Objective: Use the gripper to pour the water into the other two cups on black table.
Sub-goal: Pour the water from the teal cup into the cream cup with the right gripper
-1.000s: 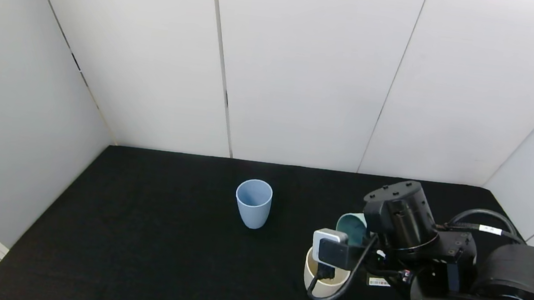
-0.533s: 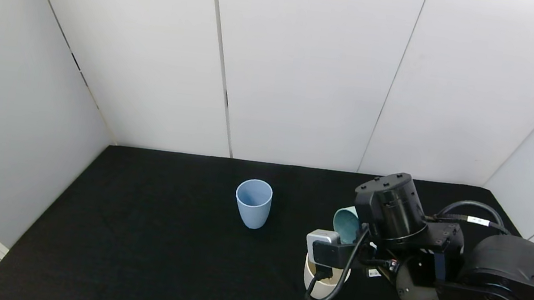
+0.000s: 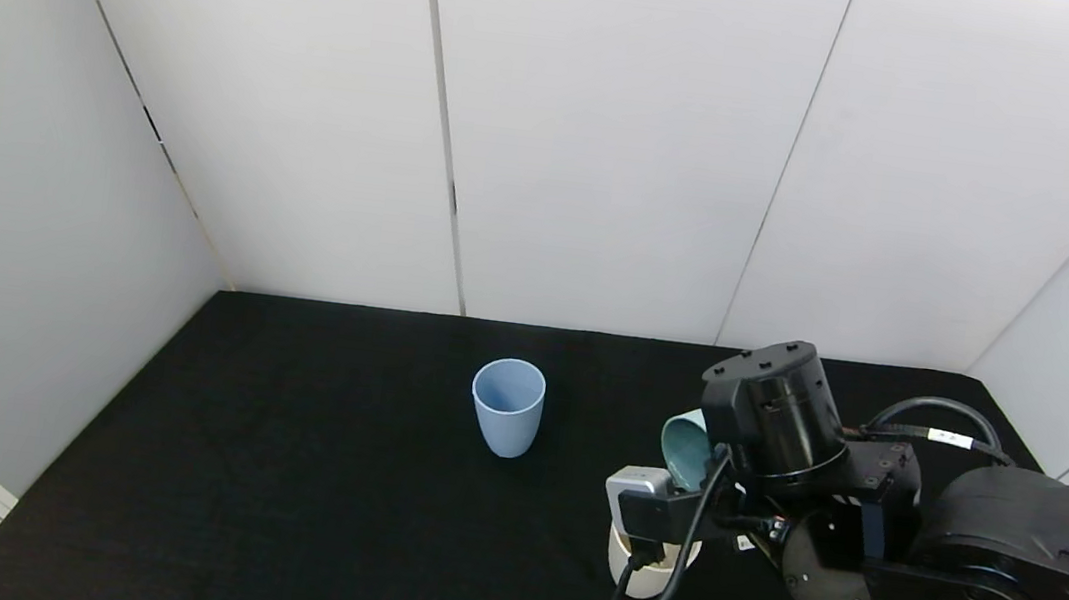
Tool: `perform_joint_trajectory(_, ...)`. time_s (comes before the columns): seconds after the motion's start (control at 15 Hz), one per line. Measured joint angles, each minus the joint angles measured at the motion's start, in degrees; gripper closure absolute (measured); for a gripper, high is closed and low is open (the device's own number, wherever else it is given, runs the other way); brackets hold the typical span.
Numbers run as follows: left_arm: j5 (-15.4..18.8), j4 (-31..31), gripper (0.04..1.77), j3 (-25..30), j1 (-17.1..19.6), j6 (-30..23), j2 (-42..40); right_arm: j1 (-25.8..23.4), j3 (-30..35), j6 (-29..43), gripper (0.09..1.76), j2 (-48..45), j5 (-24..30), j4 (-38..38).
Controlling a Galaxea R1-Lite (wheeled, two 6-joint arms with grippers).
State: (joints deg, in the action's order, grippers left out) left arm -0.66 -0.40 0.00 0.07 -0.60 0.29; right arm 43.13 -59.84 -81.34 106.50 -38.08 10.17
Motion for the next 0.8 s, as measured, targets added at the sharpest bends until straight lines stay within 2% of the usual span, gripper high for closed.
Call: perform_joint_trajectory(0.8, 0.0, 0.0, 0.09, 0.0, 0.0, 0.0, 0.0, 0.9, 2.0, -2.1, 0.68, -1.8, -0.1, 0.2)
